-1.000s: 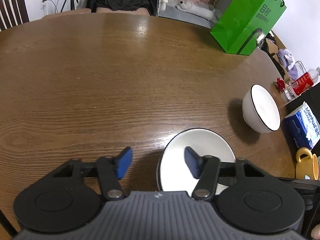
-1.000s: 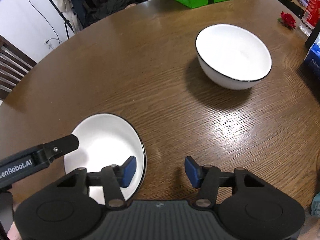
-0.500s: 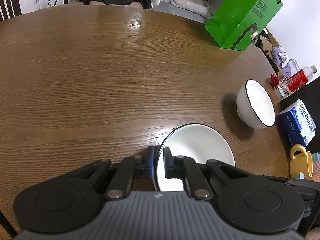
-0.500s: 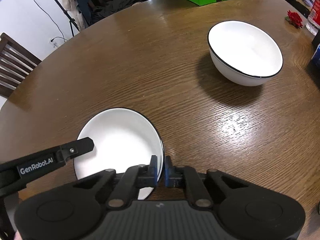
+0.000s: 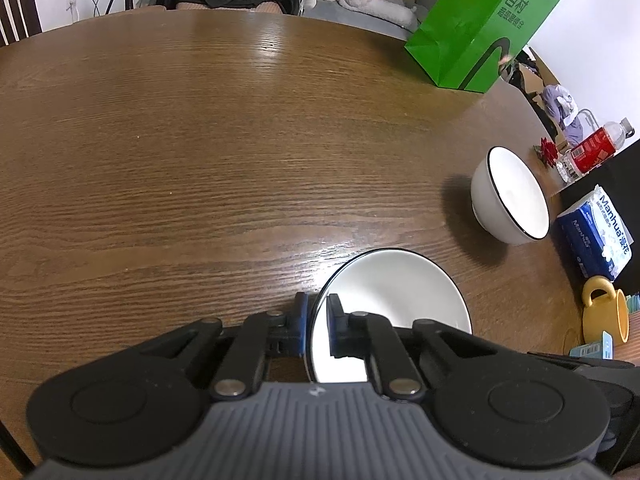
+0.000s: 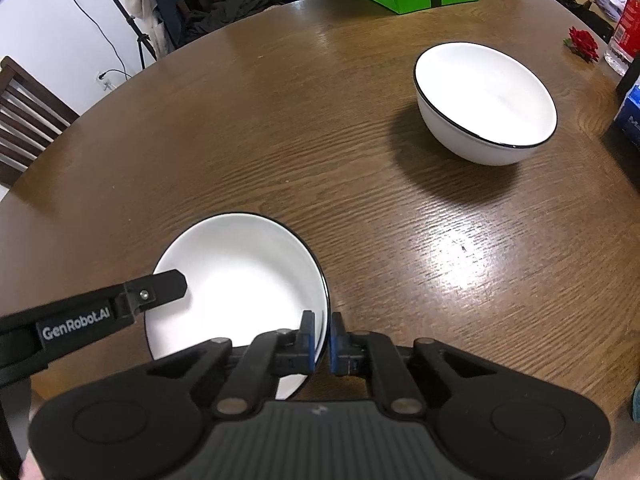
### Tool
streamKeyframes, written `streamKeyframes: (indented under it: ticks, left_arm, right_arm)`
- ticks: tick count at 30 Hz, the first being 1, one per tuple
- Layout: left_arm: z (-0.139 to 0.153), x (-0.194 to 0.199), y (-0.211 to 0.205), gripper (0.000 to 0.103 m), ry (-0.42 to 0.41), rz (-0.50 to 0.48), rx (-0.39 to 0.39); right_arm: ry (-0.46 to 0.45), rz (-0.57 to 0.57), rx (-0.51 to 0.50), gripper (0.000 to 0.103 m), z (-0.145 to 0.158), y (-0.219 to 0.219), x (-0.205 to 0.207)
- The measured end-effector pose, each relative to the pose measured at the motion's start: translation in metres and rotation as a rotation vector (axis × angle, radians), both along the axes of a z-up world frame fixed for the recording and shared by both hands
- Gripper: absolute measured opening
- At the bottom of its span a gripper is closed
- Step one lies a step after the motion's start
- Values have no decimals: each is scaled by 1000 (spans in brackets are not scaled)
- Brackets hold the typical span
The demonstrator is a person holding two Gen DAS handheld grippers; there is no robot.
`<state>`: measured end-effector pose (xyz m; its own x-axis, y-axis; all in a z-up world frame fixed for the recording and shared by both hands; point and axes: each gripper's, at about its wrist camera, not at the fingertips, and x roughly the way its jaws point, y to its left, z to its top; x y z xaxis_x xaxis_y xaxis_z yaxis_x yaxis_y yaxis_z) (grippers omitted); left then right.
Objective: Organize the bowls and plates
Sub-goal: 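Lift the white bowl with both grippers and carry it toward the blue bowl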
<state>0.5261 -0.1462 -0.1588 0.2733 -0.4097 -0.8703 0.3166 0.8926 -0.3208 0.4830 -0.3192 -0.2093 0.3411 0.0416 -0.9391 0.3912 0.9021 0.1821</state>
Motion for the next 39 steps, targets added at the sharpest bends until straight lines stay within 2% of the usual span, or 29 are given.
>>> streamKeyframes:
  ticks: [18, 39]
  left_arm:
    - [24, -24, 2, 10, -38, 2, 2]
    - [62, -84, 8, 10, -96, 23, -1]
  right_arm:
    - [-33, -5, -14, 7, 16, 5, -22]
    - [-87, 12, -35, 7, 53, 12, -74]
